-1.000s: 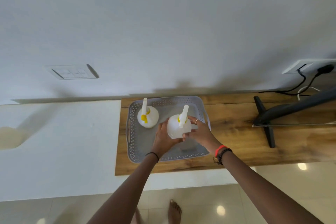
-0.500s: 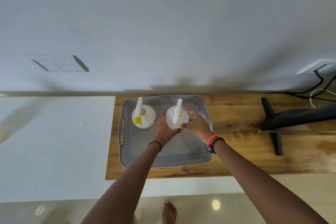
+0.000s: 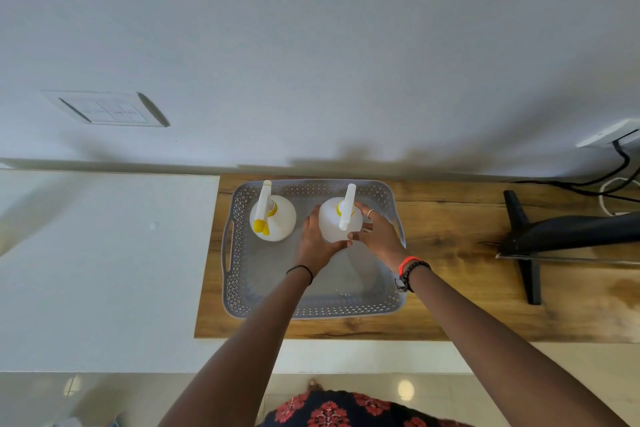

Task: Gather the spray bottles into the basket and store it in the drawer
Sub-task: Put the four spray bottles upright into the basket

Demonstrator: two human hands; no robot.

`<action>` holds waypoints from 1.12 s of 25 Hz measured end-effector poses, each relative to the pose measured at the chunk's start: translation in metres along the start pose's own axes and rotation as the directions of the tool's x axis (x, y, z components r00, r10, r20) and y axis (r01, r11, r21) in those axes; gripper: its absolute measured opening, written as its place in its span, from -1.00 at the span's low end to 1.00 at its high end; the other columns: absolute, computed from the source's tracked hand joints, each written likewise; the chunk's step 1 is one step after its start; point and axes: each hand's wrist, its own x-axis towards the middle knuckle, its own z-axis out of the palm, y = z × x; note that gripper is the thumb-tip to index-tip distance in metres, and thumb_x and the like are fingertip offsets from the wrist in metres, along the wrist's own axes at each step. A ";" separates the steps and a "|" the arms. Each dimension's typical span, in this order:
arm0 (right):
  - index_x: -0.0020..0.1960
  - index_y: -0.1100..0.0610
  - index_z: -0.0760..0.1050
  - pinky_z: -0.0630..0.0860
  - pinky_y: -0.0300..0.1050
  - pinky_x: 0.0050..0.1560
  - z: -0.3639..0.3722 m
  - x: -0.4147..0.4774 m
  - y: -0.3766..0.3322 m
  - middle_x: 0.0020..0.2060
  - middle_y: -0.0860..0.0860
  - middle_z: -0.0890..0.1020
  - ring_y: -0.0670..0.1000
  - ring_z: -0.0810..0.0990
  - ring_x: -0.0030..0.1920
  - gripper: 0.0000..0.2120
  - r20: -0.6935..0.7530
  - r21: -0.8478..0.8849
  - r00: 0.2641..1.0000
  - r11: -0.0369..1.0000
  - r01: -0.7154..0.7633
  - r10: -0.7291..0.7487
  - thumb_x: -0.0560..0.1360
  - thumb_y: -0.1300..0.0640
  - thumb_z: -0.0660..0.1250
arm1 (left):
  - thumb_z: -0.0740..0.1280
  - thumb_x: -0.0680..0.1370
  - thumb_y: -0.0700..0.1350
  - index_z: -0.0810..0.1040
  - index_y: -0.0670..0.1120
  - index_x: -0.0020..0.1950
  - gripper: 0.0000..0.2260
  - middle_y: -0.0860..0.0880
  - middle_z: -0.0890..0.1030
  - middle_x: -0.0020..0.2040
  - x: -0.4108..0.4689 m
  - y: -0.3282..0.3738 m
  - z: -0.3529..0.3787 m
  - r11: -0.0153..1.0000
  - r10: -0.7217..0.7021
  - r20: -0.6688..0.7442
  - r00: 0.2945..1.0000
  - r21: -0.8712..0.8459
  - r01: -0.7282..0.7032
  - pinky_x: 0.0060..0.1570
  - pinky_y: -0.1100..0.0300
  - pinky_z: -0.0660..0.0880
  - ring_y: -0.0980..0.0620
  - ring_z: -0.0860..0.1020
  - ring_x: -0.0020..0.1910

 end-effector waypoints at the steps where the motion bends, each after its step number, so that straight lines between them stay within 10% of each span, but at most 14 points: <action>1: 0.49 0.13 0.25 0.48 -0.11 0.17 0.001 -0.001 0.000 0.26 0.14 0.55 0.13 0.53 0.26 -0.29 -0.009 -0.017 1.000 1.000 0.013 -0.013 0.41 0.43 0.37 | 0.59 0.30 -0.09 0.16 -0.15 0.50 -0.10 -0.16 0.34 0.43 -0.001 0.001 0.000 1.000 -0.007 -0.002 1.000 -0.004 0.007 0.35 0.00 0.37 -0.13 0.34 0.41; 7: 0.41 0.22 0.35 0.41 -0.59 -0.19 0.012 -0.021 0.000 0.02 0.04 0.54 0.08 0.55 0.13 -0.45 -0.181 -0.043 0.983 0.999 -0.015 0.007 0.44 0.43 0.31 | 0.54 0.36 -0.21 0.09 -0.20 0.53 -0.12 -0.19 0.25 0.48 -0.018 0.006 -0.001 0.999 -0.040 -0.014 0.999 0.013 0.040 0.44 0.06 0.24 -0.14 0.24 0.48; 12: 0.42 0.25 0.28 0.39 -0.06 0.33 0.033 -0.059 0.007 0.36 0.22 0.41 0.16 0.41 0.39 -0.52 -0.194 0.066 0.951 0.971 -0.232 0.240 0.52 0.41 0.18 | 0.42 0.48 -0.24 0.18 -0.21 0.51 -0.33 -0.16 0.28 0.48 -0.064 0.008 -0.011 0.997 -0.076 -0.041 0.996 -0.030 0.075 0.42 0.15 0.26 -0.09 0.32 0.45; 18: 0.35 0.27 0.36 0.45 -0.04 0.24 0.074 -0.111 -0.004 0.27 0.23 0.50 0.16 0.49 0.29 -0.63 -0.193 0.083 0.947 0.966 -0.246 0.257 0.54 0.30 0.24 | 0.31 0.58 -0.14 0.41 -0.11 0.32 -0.68 -0.08 0.52 0.22 -0.132 -0.006 -0.041 0.979 -0.117 -0.174 0.978 -0.184 0.084 0.02 0.38 0.45 0.08 0.52 0.05; 28: 0.28 0.27 0.46 0.47 -0.09 0.13 0.165 -0.147 -0.056 0.15 0.19 0.59 0.14 0.56 0.17 -0.69 -0.091 0.033 0.974 0.978 -0.204 0.206 0.54 0.29 0.26 | 0.23 0.62 -0.02 0.50 0.06 0.12 -0.88 0.06 0.62 0.03 -0.216 -0.077 -0.133 0.873 -0.368 -0.466 0.804 -0.471 0.126 -0.13 0.38 0.45 0.11 0.59 0.02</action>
